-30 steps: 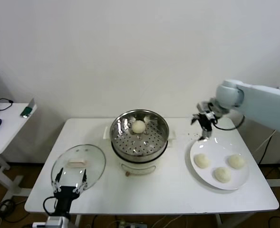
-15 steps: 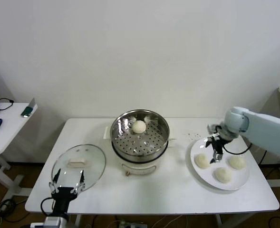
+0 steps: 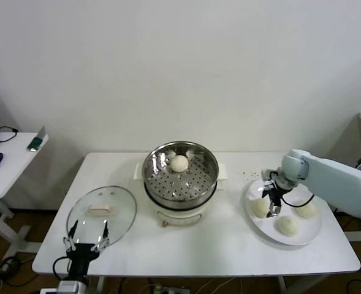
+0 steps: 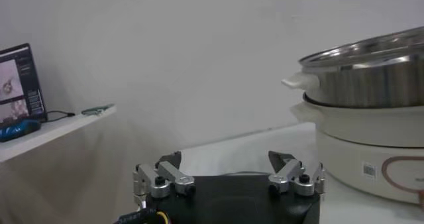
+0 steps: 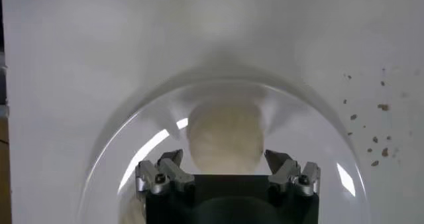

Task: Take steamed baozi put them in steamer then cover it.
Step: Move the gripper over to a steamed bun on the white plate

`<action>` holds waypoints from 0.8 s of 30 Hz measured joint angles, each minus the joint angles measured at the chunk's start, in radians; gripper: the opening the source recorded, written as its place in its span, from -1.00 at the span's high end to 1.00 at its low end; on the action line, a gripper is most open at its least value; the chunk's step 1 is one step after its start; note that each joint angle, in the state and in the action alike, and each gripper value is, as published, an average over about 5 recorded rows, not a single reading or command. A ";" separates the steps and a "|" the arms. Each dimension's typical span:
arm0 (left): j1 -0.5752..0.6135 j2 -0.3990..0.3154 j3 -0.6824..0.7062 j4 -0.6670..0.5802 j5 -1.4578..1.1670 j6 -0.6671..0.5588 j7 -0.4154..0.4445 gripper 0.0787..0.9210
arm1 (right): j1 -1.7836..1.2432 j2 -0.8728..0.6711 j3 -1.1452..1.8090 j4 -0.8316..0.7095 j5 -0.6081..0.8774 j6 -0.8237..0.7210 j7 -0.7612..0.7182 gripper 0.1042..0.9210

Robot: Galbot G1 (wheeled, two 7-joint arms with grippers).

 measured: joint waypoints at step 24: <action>0.016 0.005 -0.003 -0.014 0.009 0.007 0.000 -0.77 | 0.126 -0.014 -0.058 0.021 0.079 0.005 -0.009 -0.43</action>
